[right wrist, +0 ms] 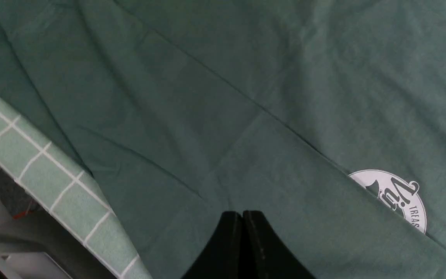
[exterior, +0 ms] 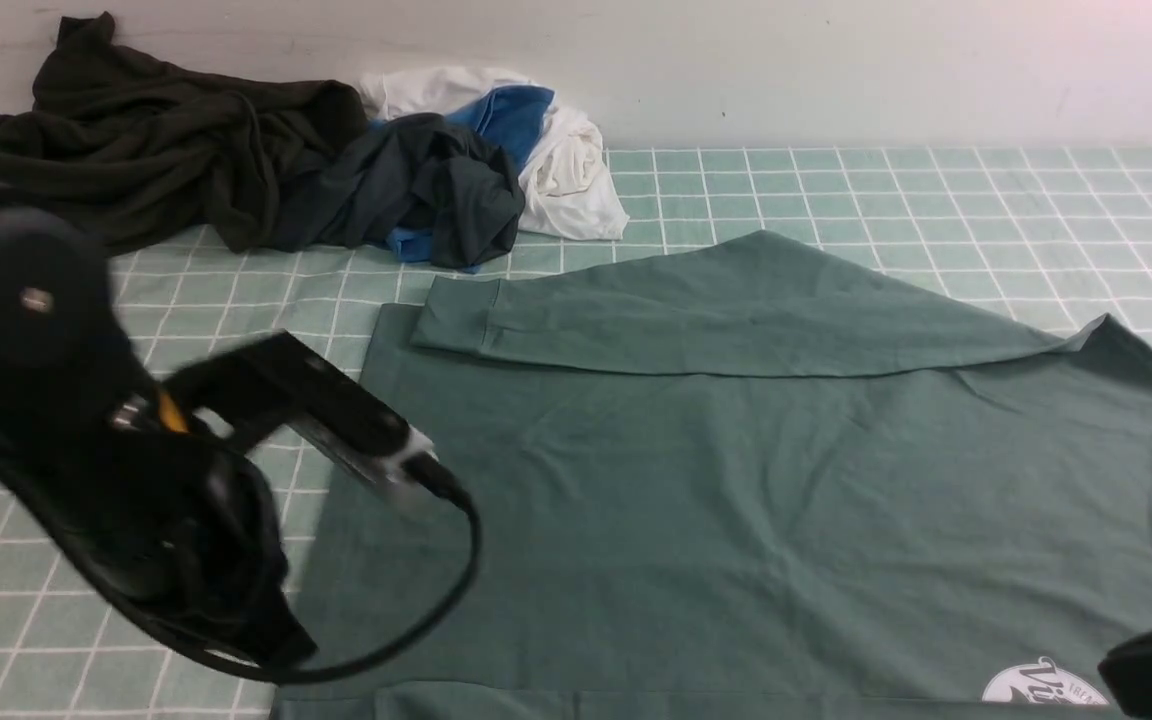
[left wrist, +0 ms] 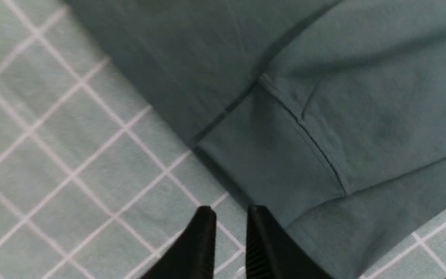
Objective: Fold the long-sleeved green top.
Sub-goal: Use the left arm to clamp the cuff closest to it
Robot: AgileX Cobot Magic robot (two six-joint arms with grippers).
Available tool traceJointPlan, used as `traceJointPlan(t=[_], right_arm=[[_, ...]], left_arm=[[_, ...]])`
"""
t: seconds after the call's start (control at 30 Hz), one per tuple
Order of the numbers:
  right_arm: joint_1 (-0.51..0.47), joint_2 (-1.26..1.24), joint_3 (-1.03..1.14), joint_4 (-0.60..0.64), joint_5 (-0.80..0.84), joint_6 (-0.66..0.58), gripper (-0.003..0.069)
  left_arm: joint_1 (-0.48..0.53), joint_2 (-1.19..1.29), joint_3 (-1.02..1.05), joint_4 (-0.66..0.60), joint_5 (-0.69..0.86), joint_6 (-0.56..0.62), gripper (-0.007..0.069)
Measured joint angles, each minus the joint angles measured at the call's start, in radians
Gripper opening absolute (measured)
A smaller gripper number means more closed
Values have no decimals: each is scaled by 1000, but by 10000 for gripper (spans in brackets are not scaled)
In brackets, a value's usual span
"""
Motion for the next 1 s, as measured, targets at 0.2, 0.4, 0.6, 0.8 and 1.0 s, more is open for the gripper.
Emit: traceJointPlan(t=[0.2,0.4,0.6,0.8,1.0], right_arm=[[19,0,36,-25,4,0,-14],[19,0,84,-26,-45,0,-14],[19,1,108,-26,-48,0,-14],[19,1,112,-26,-55,0,-14],[19,1,112,-95,-113,53,-14]], left_arm=[[-107,202,3,0,-121,78,335],[-182,333,3,6,-252,121,449],[-182,350,-3,19,-262,83,382],[-182,315,-4,10,-234,39,100],[-182,251,-23,36,-170,33,6]])
